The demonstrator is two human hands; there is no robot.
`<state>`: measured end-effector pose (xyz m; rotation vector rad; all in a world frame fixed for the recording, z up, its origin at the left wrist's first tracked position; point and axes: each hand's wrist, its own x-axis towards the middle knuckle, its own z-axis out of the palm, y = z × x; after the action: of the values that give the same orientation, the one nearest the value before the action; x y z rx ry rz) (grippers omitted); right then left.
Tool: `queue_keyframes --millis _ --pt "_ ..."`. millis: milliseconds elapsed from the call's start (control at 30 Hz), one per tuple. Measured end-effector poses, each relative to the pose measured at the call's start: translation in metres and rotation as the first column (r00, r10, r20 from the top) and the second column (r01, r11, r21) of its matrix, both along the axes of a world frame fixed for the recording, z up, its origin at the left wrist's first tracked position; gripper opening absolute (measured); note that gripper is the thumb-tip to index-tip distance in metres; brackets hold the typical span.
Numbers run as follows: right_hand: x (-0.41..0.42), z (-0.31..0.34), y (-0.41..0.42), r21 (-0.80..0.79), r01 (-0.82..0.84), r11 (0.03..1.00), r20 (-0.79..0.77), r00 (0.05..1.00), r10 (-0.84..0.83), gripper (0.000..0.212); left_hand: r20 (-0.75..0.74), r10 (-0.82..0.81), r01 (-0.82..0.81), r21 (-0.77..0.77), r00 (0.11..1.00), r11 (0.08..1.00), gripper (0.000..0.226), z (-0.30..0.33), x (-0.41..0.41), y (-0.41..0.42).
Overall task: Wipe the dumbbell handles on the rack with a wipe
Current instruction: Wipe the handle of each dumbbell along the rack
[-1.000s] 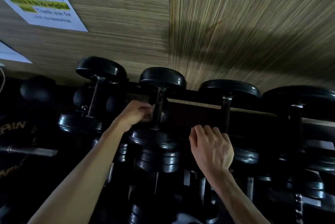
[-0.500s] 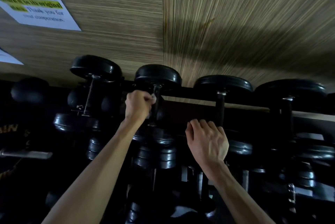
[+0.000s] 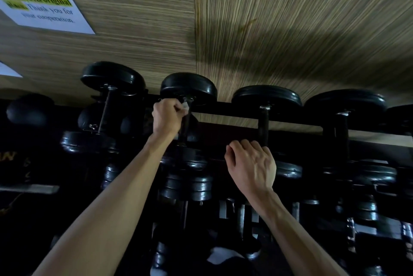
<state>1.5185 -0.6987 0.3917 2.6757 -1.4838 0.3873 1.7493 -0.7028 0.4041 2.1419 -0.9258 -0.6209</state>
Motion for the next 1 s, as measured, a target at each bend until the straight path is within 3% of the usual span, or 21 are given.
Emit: queue_keyframes --millis 133,200,267,333,433,567,767,833,933,1000 --pt "0.003 0.000 0.001 -0.001 0.003 1.000 0.004 1.000 -0.003 0.024 -0.040 -0.200 0.203 0.297 0.979 0.933 0.024 0.001 0.008 0.033" --pt "0.005 0.000 0.002 0.010 -0.004 1.000 0.002 1.000 0.004 0.023 -0.070 -0.226 0.235 0.360 0.972 0.903 0.023 0.001 0.012 0.034" --pt "0.004 0.000 0.002 0.018 -0.009 1.000 0.001 1.000 0.009 0.022 -0.072 -0.146 0.161 0.288 0.987 0.944 0.019 0.003 0.013 0.024" --pt "0.003 0.001 0.001 0.017 -0.011 1.000 -0.001 1.000 0.011 0.022 -0.046 -0.010 0.016 0.123 0.999 0.992 0.021 0.004 0.009 0.009" --pt "-0.001 -0.001 0.001 0.006 -0.030 1.000 0.007 1.000 0.030 0.022 -0.011 0.087 -0.087 -0.061 0.996 0.994 0.014 0.001 0.004 -0.014" --pt "-0.002 -0.002 0.000 -0.001 -0.042 0.999 0.022 0.999 0.042 0.022 -0.001 0.010 -0.010 -0.041 1.000 0.999 0.004 -0.005 0.005 -0.007" --pt "0.003 -0.003 0.001 0.005 -0.019 1.000 0.020 1.000 0.019 0.023 -0.115 -0.286 0.309 0.337 0.951 0.890 0.011 0.002 0.018 0.036" --pt "0.003 -0.003 0.002 0.009 -0.024 1.000 0.020 1.000 0.024 0.022 -0.143 -0.272 0.303 0.290 0.952 0.908 0.012 0.003 0.022 0.029" --pt "0.002 -0.002 0.001 0.011 -0.029 1.000 0.020 0.999 0.028 0.021 -0.068 -0.123 0.127 0.053 0.990 0.991 0.012 -0.002 0.015 0.021" --pt "0.002 -0.003 0.001 0.023 -0.030 0.999 0.014 0.999 0.029 0.021 -0.046 -0.088 0.090 0.041 0.995 0.995 0.011 -0.004 0.011 0.021"
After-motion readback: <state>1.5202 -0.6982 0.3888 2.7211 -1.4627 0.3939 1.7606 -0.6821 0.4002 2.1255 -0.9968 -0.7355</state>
